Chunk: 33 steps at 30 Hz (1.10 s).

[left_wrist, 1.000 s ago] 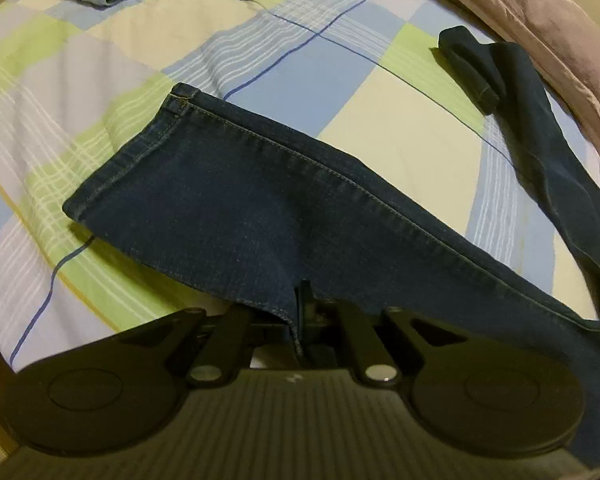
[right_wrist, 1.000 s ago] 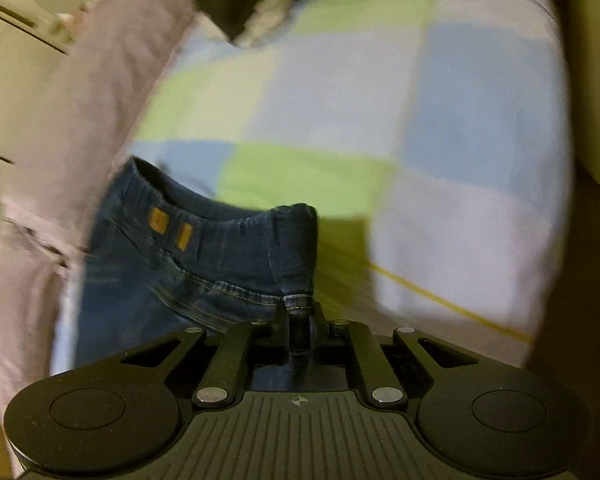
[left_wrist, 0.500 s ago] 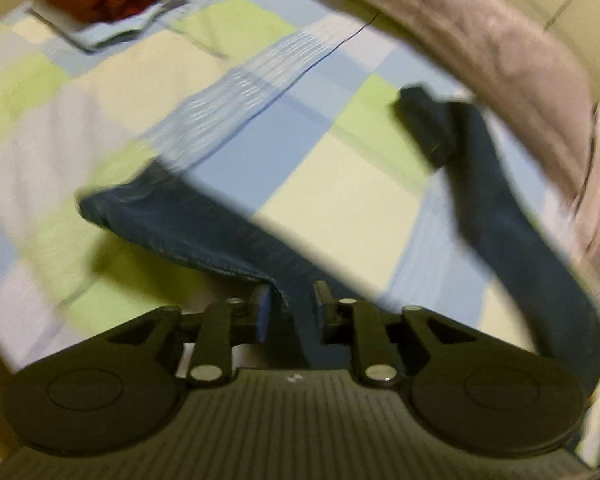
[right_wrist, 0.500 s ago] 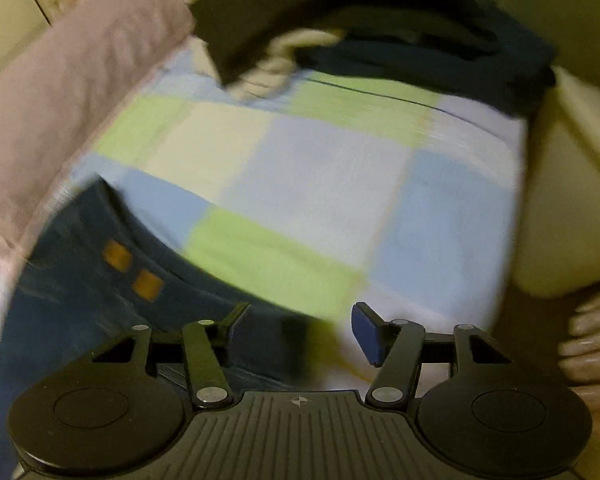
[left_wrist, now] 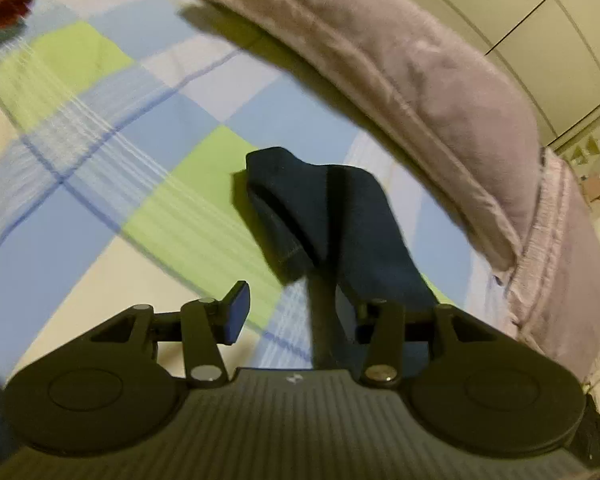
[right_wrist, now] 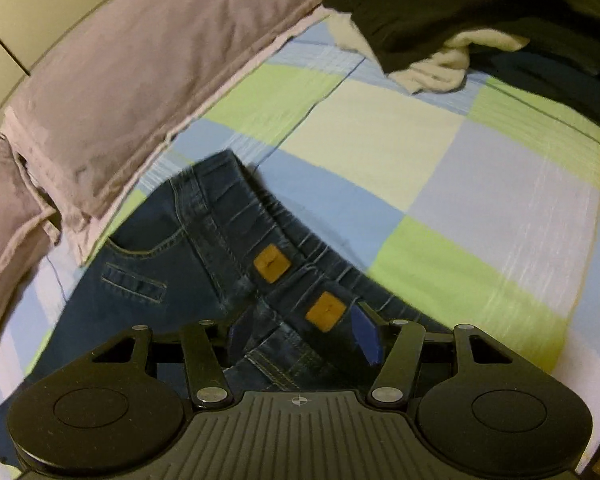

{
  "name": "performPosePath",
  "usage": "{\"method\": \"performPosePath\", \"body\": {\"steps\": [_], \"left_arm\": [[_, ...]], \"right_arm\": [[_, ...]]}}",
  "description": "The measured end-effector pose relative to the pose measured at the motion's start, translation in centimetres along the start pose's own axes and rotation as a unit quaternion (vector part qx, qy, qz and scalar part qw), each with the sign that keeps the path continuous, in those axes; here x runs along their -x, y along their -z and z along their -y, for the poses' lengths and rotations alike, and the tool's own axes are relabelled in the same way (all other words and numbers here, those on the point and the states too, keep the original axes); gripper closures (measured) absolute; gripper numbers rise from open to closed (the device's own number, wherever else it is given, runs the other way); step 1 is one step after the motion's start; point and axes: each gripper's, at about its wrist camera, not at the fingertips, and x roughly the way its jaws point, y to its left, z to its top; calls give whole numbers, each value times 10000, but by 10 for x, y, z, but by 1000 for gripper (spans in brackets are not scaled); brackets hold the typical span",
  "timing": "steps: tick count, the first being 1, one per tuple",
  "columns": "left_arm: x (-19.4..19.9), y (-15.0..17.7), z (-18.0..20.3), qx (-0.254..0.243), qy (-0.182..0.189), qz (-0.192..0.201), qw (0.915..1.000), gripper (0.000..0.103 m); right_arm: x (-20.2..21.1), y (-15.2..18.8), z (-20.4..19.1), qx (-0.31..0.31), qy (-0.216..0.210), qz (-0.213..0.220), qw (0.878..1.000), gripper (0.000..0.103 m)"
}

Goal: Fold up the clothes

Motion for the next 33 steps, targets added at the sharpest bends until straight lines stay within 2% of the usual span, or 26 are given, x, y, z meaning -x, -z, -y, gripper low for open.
{"method": "performPosePath", "body": {"steps": [3,4,5,6,8,10,12,13,14,15,17,18,19,20,21,23,24,26,28,30,32,33], "left_arm": [[-51,-14,-6,365,108,-246,9990,62],[-67,-17,-7,404,83,-316,9986,71],[-80,-18,-8,352,5,-384,9986,86],[-86,-20,-9,310,-15,-422,9986,96],[-74,-32,-2,-30,28,-229,9997,99],[-40,-56,13,-739,-132,189,9970,100],[0,-93,24,-1307,-399,731,9879,100],[9,-109,28,-1598,-637,855,9814,99],[19,-125,31,-1886,-873,978,9733,98],[28,-142,35,-2171,-1108,1098,9636,91],[18,-156,30,-2563,-1754,1002,9452,81],[6,-155,22,-2590,-2080,842,9395,70],[-5,-153,11,-2491,-2357,631,9372,70],[-13,-147,-2,-2235,-2494,384,9415,71],[-17,-138,-14,-1935,-2453,191,9497,71],[-18,-113,-35,-1225,-2036,-65,9713,70],[-18,-100,-44,-880,-1815,-172,9793,70],[-21,-85,-60,-231,-1447,-282,9888,70],[-26,-79,-70,348,-1187,-279,9919,70],[-29,-79,-76,914,-899,-160,9916,68],[-37,-86,-80,1311,-698,4,9889,66],[-42,-90,-81,1460,-636,87,9872,64]], "right_arm": [[-14,9,-9,-132,-21,-113,9998,45],[-17,12,-13,-127,-12,-134,9998,45],[-20,14,-17,-86,15,-152,9998,45],[-23,15,-20,-31,47,-168,9998,45],[-28,15,-26,37,114,-185,9998,45],[-31,13,-31,87,157,-171,9997,44],[-31,9,-34,83,172,-112,9998,45],[-31,7,-36,67,163,-75,9998,45],[-31,5,-37,55,149,-50,9999,45],[-33,5,-40,41,133,-43,9999,45],[-37,5,-47,11,77,-52,10000,45],[-40,6,-50,16,31,-76,10000,45],[-42,8,-54,29,-15,-103,9999,45],[-45,10,-58,42,-62,-129,9999,45],[-46,12,-61,111,-109,-155,9998,45],[-47,15,-68,286,-205,-206,9992,45],[-47,17,-70,398,-202,-219,9988,45],[-45,19,-70,545,-134,-252,9981,45],[-42,21,-68,543,-159,-293,9980,45],[-36,22,-70,697,-277,-321,9967,45],[-29,33,-89,1546,-413,-344,9865,45],[-25,44,-106,2301,-481,-359,9713,45]]}}
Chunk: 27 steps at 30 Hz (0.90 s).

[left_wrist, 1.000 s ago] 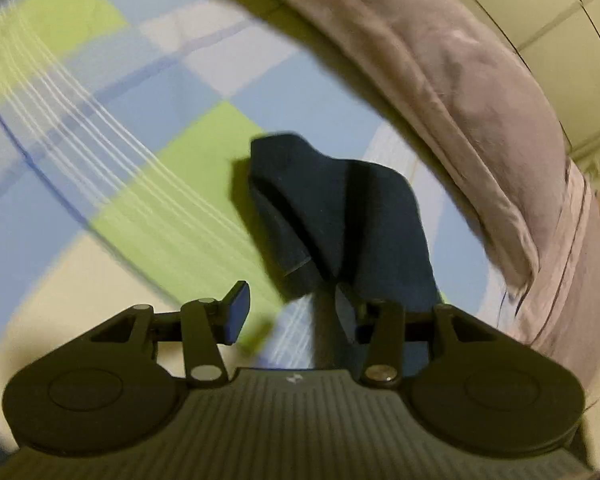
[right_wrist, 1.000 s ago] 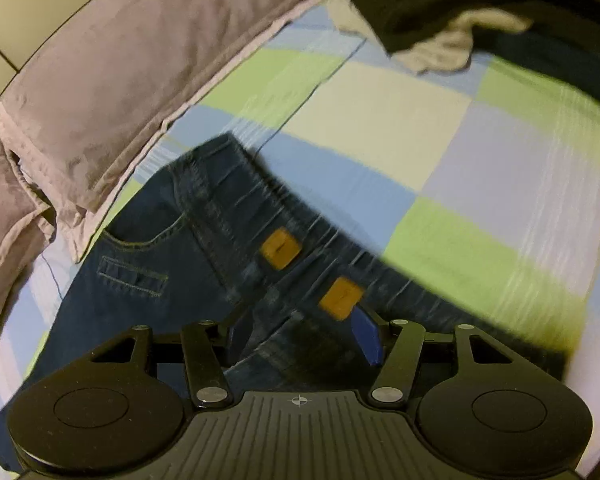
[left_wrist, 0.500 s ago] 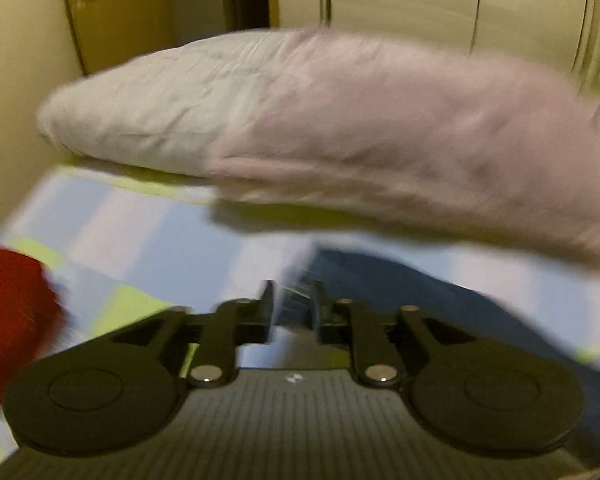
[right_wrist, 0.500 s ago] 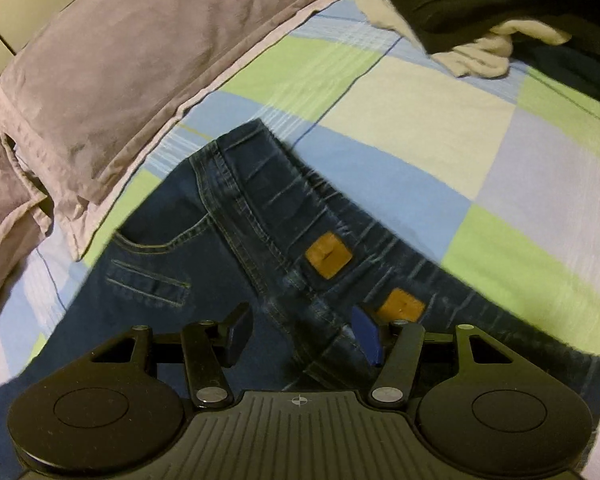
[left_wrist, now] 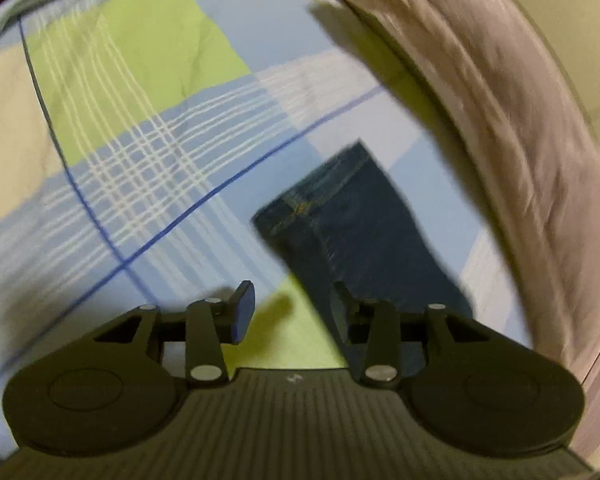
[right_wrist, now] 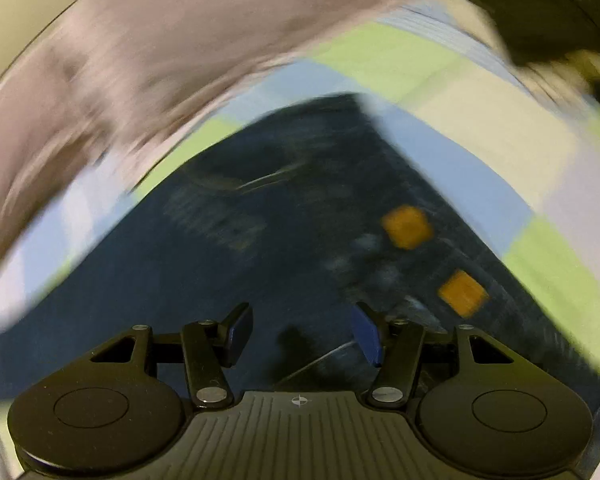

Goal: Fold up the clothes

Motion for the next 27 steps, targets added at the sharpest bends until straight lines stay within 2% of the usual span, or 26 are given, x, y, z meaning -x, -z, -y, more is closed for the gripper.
{"method": "performPosePath", "body": {"steps": [2,3,5,8,9,11,12,13,14,15,16,17,18,19,20,21,22,23,24,25,27], "left_arm": [[-9,-4,2,223,86,91,9997,60],[-14,-6,2,293,75,130,9995,59],[-24,-10,1,382,-38,203,9991,61],[-32,-15,6,109,-58,332,9994,82],[-31,-18,10,-149,-9,355,9993,100],[-23,-22,20,-725,119,512,9960,102],[-12,-25,27,-1106,228,758,9907,102],[1,-27,34,-1456,411,1018,9832,102],[15,-27,38,-1855,606,1277,9724,102],[28,-26,42,-2332,732,1517,9577,102],[33,-25,42,-2729,648,1601,9464,101],[28,-23,38,-3045,349,1526,9396,100],[16,-22,30,-3184,39,1303,9390,97],[-1,-22,19,-3139,-280,930,9445,95],[-14,-21,7,-3018,-509,717,9493,93],[-22,-19,-5,-2822,-645,671,9548,88],[-23,-16,-11,-2671,-767,731,9578,83],[-19,-14,-10,-2566,-874,901,9583,80],[-14,-12,-8,-2499,-1024,1065,9569,79],[-8,-10,-7,-2464,-1175,1222,9542,81],[10,-7,-7,-2283,-1229,1462,9547,83]], "right_arm": [[0,13,-41,1444,-31,-84,9895,45],[0,23,-64,2117,-94,-110,9772,45],[-1,44,-98,2971,-397,-102,9540,45],[-2,73,-140,3872,-919,-68,9174,45],[-4,82,-151,4120,-1022,-57,9054,45],[-14,101,-174,4716,-926,143,8768,45],[-21,109,-183,4949,-775,277,8651,58],[-28,114,-189,5098,-634,349,8573,82],[-30,113,-192,5080,-567,433,8584,100],[-31,112,-195,5013,-526,529,8621,101],[-28,110,-195,4918,-563,580,8670,101],[-25,109,-193,4812,-629,613,8722,101],[-26,110,-193,4776,-682,519,8744,100],[-28,112,-194,4764,-731,381,8753,100],[-32,115,-197,4741,-718,258,8771,95],[-36,117,-202,4715,-684,140,8791,79],[-40,119,-206,4687,-650,22,8809,73],[-39,121,-210,4671,-695,5,8815,58],[-35,120,-212,4649,-767,34,8820,50],[-28,119,-212,4564,-851,110,8856,49],[-12,117,-205,4220,-869,340,9018,49]]}}
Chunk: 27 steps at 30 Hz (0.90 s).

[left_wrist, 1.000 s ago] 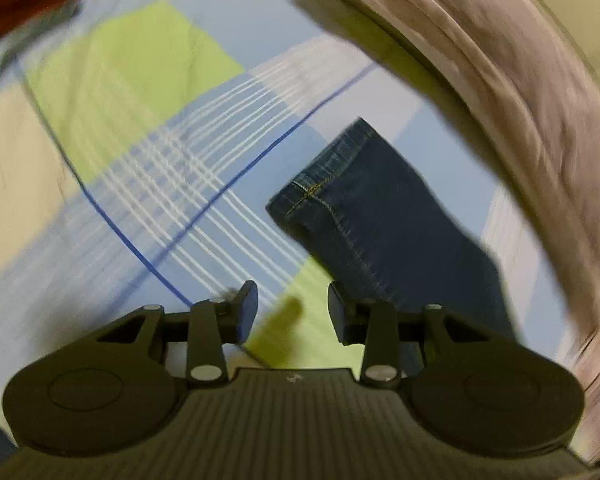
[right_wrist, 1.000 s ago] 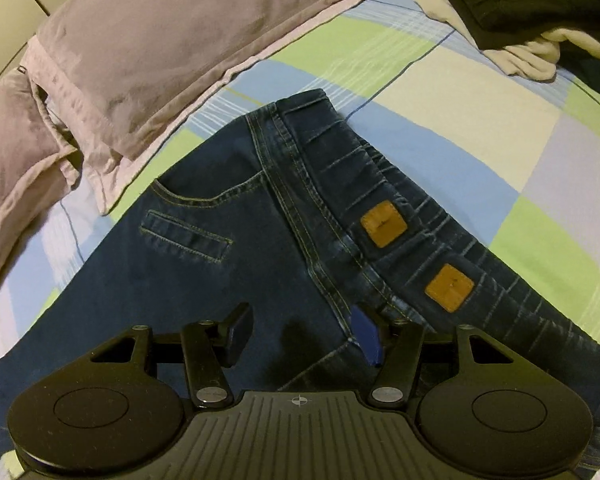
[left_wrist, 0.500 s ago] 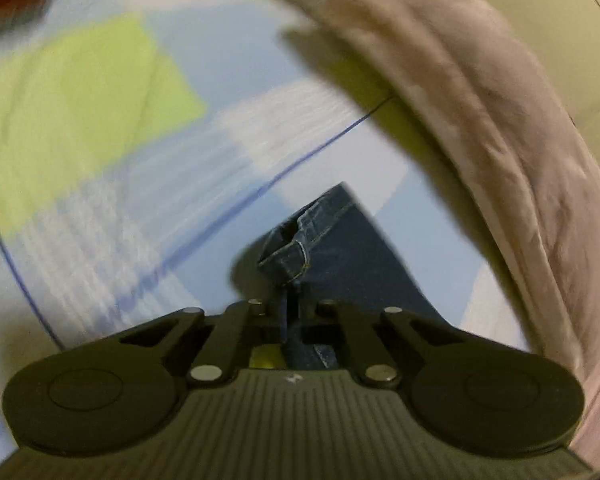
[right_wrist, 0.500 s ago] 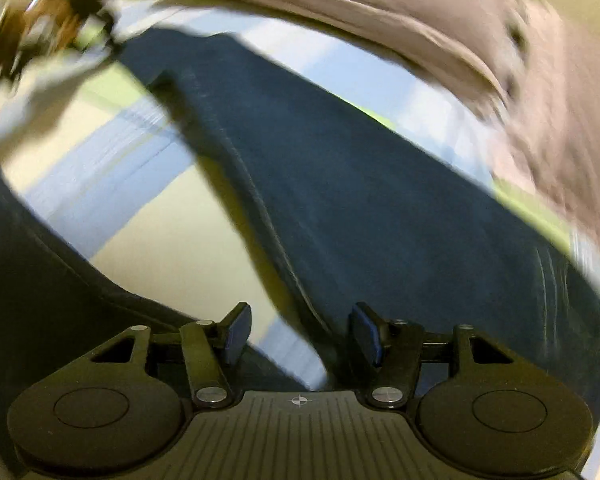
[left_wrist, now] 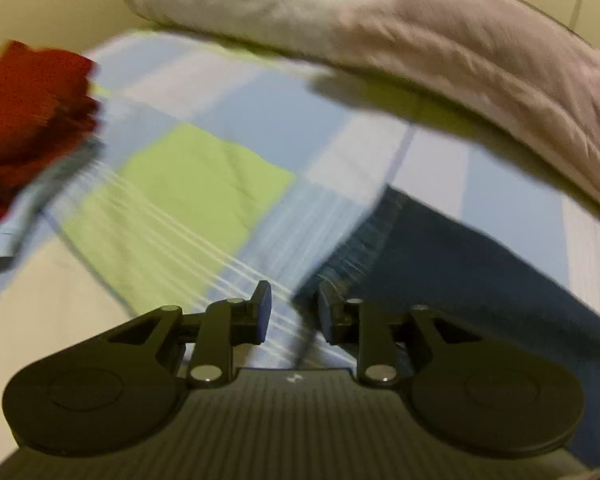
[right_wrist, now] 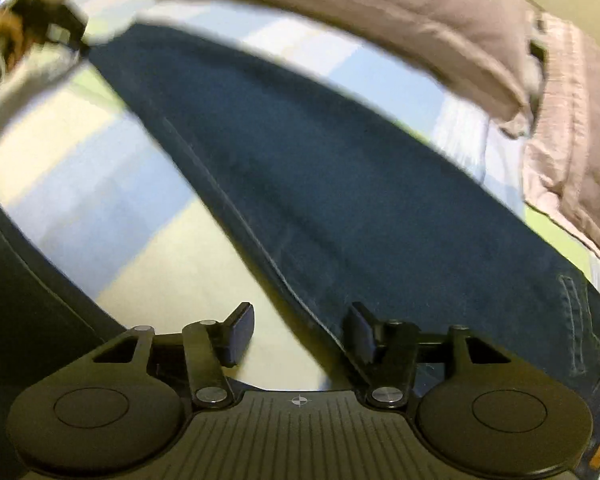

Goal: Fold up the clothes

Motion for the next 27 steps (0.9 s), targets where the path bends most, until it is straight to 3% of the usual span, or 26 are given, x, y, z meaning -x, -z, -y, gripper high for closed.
{"method": "performPosePath", "body": {"steps": [2,4,8,11,14,18,20,21,24,27], "left_arm": [[23,7,-1,11,168,-2,9999,84],[48,19,4,-133,420,-62,9990,92],[104,77,29,-714,1135,-322,9904,93],[141,132,34,-414,1216,-726,9891,92],[177,182,34,12,1130,-1034,9882,93],[224,225,32,469,973,-1083,9882,90],[237,236,31,583,915,-1086,9881,89],[243,241,31,643,881,-1086,9881,89],[260,254,26,878,819,-1043,9873,88],[269,259,16,1069,763,-955,9867,86]], "right_arm": [[20,10,14,-416,324,149,9985,49],[40,30,38,-903,698,146,9934,49],[68,84,89,-1735,1255,-163,9767,49],[76,130,115,-1918,1449,-912,9664,49],[100,179,137,-2496,961,-1269,9552,49],[153,215,172,-3282,726,-894,9376,49],[178,234,195,-3861,753,-475,9181,49],[186,245,208,-4221,744,-335,9029,49],[191,280,256,-5427,732,23,8367,49],[182,305,277,-6255,429,345,7783,49]]}}
